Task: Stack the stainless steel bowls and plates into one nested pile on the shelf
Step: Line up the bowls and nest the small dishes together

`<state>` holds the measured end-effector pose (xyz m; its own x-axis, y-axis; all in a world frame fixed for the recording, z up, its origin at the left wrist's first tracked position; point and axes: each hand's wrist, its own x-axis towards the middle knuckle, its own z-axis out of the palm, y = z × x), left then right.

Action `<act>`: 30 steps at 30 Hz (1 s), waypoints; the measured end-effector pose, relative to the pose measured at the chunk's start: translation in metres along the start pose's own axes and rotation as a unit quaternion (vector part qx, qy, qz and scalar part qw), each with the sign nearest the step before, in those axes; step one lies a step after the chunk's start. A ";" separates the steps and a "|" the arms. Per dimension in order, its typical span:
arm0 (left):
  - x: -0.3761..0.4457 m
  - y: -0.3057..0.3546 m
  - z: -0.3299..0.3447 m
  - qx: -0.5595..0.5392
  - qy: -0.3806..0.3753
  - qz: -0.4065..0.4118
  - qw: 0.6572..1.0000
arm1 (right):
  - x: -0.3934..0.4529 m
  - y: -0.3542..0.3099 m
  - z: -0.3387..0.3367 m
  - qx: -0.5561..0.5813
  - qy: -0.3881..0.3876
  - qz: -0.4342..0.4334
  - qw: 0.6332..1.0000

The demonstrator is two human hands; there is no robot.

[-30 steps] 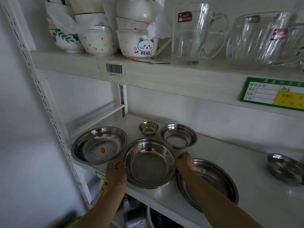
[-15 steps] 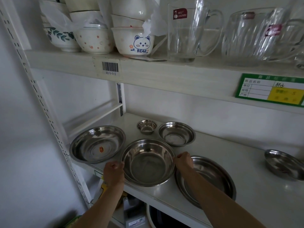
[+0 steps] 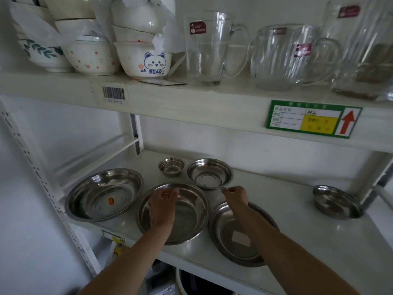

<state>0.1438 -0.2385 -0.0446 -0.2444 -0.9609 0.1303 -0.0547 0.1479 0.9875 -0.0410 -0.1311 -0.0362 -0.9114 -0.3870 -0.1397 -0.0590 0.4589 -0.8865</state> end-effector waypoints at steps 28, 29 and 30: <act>0.158 -0.014 0.115 0.227 -0.136 -0.058 0.963 | 0.137 0.015 0.024 0.007 0.023 0.090 0.996; 0.163 -0.017 0.115 0.240 -0.143 -0.050 0.959 | 0.140 0.016 0.025 0.003 0.022 0.092 0.996; 0.168 -0.021 0.114 0.258 -0.147 -0.046 0.954 | 0.145 0.017 0.027 0.003 0.023 0.093 0.995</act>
<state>-0.0064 -0.3763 -0.0539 -0.4724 -0.8793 -0.0602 -0.5390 0.2342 0.8091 -0.1628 -0.2008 -0.0835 -0.9240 -0.2595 -0.2808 0.1142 0.5135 -0.8505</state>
